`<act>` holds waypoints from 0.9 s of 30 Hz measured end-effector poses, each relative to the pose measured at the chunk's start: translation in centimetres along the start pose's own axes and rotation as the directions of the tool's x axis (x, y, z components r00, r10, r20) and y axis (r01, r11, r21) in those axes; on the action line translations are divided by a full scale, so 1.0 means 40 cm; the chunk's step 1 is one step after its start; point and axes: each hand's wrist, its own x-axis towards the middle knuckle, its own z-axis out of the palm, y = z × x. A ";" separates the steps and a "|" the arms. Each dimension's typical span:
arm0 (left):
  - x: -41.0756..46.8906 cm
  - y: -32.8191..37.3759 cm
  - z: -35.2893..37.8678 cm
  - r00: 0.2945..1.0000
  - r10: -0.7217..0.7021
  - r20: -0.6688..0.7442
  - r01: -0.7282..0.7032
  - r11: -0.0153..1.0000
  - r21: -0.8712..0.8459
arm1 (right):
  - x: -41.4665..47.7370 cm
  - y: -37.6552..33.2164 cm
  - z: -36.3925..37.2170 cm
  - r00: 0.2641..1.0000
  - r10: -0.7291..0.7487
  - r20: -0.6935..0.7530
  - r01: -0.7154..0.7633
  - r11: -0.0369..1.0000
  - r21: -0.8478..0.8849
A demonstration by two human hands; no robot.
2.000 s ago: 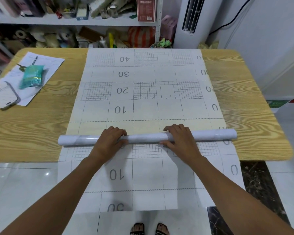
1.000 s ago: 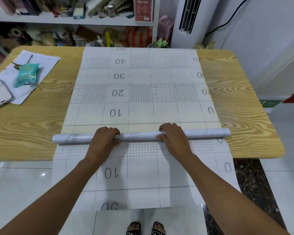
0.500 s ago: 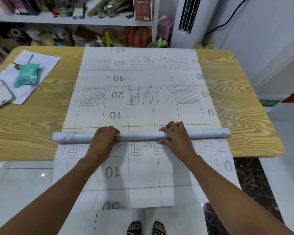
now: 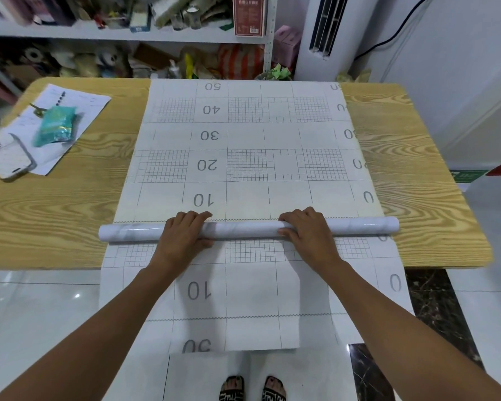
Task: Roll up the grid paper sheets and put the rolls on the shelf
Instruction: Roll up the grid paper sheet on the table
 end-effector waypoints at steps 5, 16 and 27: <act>-0.004 0.003 -0.003 1.000 -0.001 -0.023 0.001 1.000 -0.028 | -0.006 -0.004 0.008 1.000 0.006 0.002 -0.006 0.998 -0.056; 0.001 0.006 -0.001 1.000 0.002 -0.025 -0.003 1.000 -0.020 | -0.004 -0.014 -0.002 0.996 0.052 0.073 -0.044 0.993 -0.110; 0.019 0.006 -0.012 0.999 -0.041 -0.008 0.041 0.999 -0.029 | -0.019 -0.002 0.004 0.998 0.026 0.048 -0.027 0.999 0.021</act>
